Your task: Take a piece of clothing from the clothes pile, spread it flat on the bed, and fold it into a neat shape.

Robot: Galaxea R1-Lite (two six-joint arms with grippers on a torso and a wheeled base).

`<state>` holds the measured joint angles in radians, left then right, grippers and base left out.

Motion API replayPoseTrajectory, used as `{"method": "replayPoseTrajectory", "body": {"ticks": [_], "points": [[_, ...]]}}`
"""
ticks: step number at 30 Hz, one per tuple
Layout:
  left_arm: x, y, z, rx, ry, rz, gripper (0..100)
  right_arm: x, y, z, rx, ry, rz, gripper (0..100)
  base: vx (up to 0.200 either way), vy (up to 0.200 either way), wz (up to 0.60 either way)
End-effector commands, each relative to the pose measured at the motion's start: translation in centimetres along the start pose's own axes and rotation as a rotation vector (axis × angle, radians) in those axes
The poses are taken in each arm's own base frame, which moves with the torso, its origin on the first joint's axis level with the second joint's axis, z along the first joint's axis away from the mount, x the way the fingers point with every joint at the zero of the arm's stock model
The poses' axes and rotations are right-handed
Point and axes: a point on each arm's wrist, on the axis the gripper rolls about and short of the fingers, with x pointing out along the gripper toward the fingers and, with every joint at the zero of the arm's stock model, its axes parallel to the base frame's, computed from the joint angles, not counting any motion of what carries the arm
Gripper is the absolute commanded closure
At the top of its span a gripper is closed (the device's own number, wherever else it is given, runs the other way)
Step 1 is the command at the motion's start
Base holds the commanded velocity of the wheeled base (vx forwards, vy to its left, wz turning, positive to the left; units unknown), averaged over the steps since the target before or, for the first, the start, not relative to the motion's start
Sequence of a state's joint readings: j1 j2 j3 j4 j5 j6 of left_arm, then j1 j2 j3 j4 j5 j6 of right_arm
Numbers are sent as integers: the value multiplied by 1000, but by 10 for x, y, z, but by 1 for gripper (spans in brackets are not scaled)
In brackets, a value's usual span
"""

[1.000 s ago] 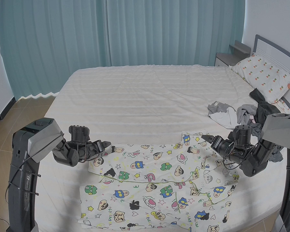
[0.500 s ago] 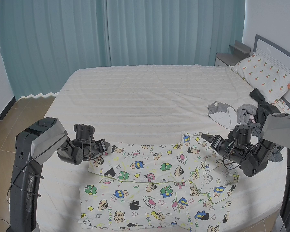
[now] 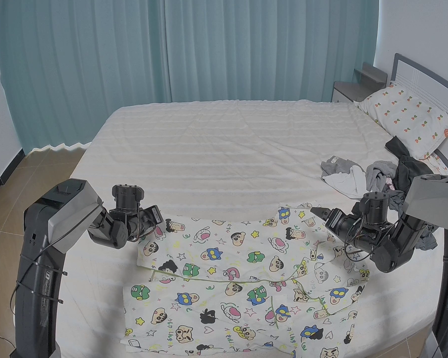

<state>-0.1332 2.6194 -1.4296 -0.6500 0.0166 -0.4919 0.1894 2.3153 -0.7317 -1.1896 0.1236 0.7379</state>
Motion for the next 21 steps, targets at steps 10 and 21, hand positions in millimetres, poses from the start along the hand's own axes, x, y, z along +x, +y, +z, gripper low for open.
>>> {"method": "replayPoseTrajectory", "body": {"ticks": [10,21], "points": [[3,-5,9,-22,-41,-1,100,1,-1,-1,0,3,-1,0,0,0,0],[7,0,3,-22,-34,30,0,0,0,-1,0,2,0,0,0,0,0]]}}
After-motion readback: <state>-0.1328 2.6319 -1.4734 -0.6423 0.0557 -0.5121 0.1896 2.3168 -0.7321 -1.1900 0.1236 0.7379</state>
